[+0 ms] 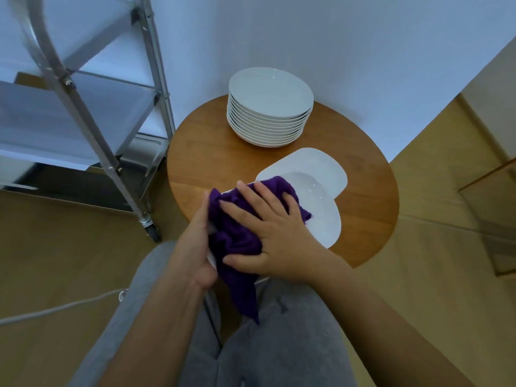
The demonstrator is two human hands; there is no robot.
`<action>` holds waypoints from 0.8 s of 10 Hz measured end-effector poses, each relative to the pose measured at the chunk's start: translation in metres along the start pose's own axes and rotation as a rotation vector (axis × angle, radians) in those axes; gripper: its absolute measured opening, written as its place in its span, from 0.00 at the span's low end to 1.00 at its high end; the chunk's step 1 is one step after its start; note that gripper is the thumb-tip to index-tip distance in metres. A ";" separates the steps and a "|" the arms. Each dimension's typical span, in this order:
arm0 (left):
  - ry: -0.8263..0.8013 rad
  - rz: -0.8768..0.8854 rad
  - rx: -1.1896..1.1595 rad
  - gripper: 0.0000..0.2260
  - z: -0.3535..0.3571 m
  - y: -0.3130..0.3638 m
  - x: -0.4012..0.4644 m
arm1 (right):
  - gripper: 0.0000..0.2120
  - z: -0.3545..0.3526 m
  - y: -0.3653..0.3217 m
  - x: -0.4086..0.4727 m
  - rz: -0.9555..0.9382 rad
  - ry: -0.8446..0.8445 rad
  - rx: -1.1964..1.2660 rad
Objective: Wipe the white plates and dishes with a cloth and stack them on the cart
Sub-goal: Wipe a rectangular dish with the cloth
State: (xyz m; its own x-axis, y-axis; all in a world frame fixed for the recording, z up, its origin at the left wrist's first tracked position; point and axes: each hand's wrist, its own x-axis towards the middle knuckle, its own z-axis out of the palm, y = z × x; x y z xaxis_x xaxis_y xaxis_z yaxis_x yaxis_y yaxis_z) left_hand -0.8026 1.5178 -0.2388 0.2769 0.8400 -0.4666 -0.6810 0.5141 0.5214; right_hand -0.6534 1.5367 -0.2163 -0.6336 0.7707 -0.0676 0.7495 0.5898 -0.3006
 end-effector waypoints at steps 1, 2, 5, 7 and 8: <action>0.066 -0.002 -0.039 0.34 0.000 -0.003 -0.001 | 0.40 -0.004 0.013 -0.003 0.114 0.027 0.021; 0.049 -0.015 -0.071 0.29 0.005 -0.006 -0.009 | 0.43 -0.010 0.027 -0.008 0.247 0.054 0.030; 0.184 0.174 -0.020 0.24 0.010 -0.014 -0.011 | 0.36 0.001 0.016 -0.027 0.635 0.380 0.201; 0.267 0.230 -0.083 0.18 0.016 -0.023 -0.013 | 0.33 0.030 -0.039 -0.028 0.781 0.499 0.124; 0.170 0.248 -0.148 0.20 0.021 -0.029 -0.017 | 0.31 0.035 -0.059 -0.025 0.692 0.550 0.145</action>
State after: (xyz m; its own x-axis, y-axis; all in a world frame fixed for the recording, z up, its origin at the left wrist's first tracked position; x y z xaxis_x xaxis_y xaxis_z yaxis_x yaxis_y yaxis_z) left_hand -0.7733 1.4924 -0.2312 -0.0184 0.8889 -0.4577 -0.8080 0.2564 0.5304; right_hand -0.6883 1.4738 -0.2299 0.1608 0.9712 0.1759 0.8747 -0.0577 -0.4812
